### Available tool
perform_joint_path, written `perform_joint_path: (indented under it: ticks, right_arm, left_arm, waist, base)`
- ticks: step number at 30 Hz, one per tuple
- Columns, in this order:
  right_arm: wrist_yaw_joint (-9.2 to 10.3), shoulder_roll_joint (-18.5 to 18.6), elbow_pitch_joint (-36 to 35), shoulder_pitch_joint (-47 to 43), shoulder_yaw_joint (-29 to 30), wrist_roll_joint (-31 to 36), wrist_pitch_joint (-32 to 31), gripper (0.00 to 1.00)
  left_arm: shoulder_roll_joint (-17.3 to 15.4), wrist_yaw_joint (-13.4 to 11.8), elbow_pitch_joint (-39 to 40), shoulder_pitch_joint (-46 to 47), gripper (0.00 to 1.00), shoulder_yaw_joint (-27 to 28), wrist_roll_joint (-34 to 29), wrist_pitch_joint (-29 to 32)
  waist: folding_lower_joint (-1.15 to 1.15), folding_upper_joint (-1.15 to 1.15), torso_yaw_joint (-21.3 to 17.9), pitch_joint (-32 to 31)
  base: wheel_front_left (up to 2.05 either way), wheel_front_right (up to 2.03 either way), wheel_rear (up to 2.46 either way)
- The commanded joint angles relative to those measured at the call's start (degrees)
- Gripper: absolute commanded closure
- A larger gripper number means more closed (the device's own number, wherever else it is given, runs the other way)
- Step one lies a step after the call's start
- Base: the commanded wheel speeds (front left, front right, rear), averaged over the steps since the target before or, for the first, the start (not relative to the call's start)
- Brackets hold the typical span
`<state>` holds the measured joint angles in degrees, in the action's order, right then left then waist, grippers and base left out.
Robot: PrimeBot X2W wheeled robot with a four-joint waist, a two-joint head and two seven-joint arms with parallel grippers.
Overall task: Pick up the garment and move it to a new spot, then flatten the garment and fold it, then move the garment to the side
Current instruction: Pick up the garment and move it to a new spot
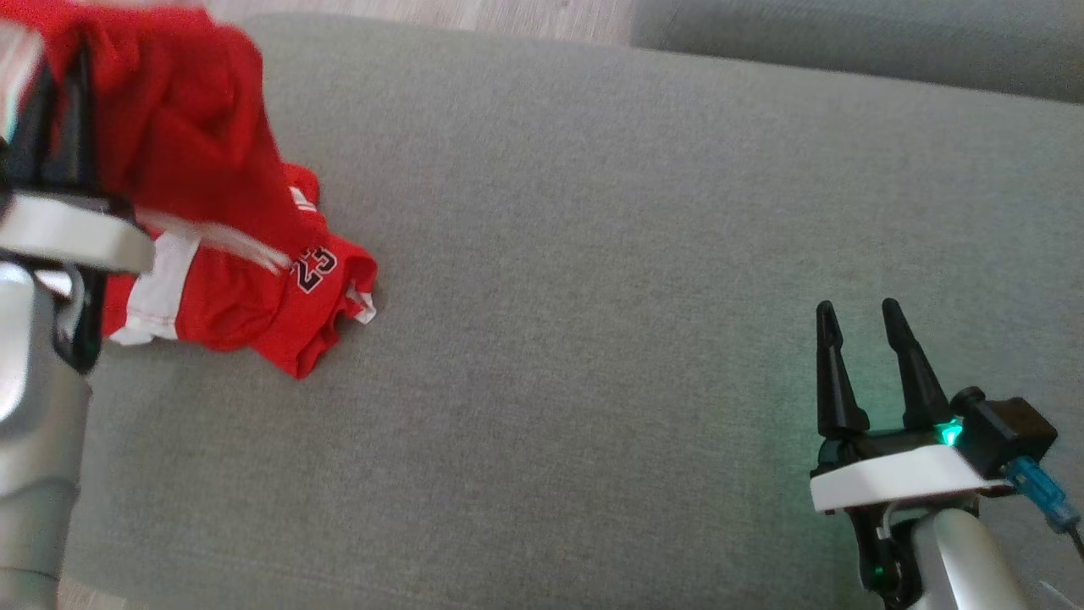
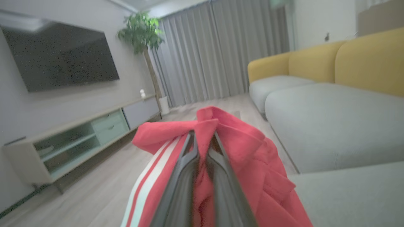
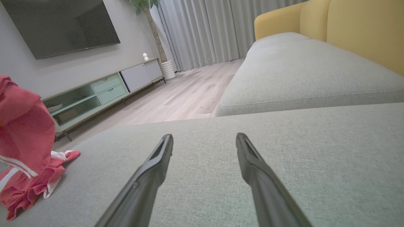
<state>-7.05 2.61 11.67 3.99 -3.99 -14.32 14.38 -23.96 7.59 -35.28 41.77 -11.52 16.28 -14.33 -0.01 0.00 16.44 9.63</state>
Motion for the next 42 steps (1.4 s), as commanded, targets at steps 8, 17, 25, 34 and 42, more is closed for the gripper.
perform_joint_path:
  ticks: [8, 17, 25, 34, 42]
  right_arm:
    - [-0.44, 0.3, -1.3, 0.1, -2.8, -3.1, 0.6, 0.0]
    - [-0.44, 0.3, -1.5, 1.6, -4.4, -3.9, 0.6, 0.0]
    - [-0.44, 0.3, -2.3, 4.6, -6.5, -4.7, 0.6, 0.0]
    - [-0.44, 0.3, -3.6, 7.3, -9.2, -7.1, 0.6, 0.0]
    - [-0.44, 0.3, -3.6, 7.3, -9.1, -8.0, 0.6, 0.0]
  left_arm:
    - [-3.1, -0.3, 16.2, -2.0, 1.0, 2.2, -1.0, -0.5]
    - [1.7, -0.2, 25.4, -2.8, 1.0, -4.5, -0.1, 4.6]
    - [9.4, -0.4, 24.7, 0.1, 1.0, -11.9, -0.8, 5.8]
    - [16.7, -1.0, 13.7, 5.8, 1.0, -16.9, -2.3, 3.8]
    - [19.2, -0.7, 5.8, 8.1, 0.0, -20.2, -1.7, 1.8]
  waist:
    - [0.01, 0.0, -4.5, -3.8]
    - [0.01, 0.0, -12.4, -3.4]
    - [0.01, 0.0, -21.4, -0.7]
    - [0.01, 0.0, -31.1, 3.3]
    - [0.01, 0.0, -33.1, 3.5]
  base:
    - [0.0, 0.0, 0.0]
    - [0.0, 0.0, 0.0]
    - [0.0, 0.0, 0.0]
    - [0.0, 0.0, 0.0]
    - [0.0, 0.0, 0.0]
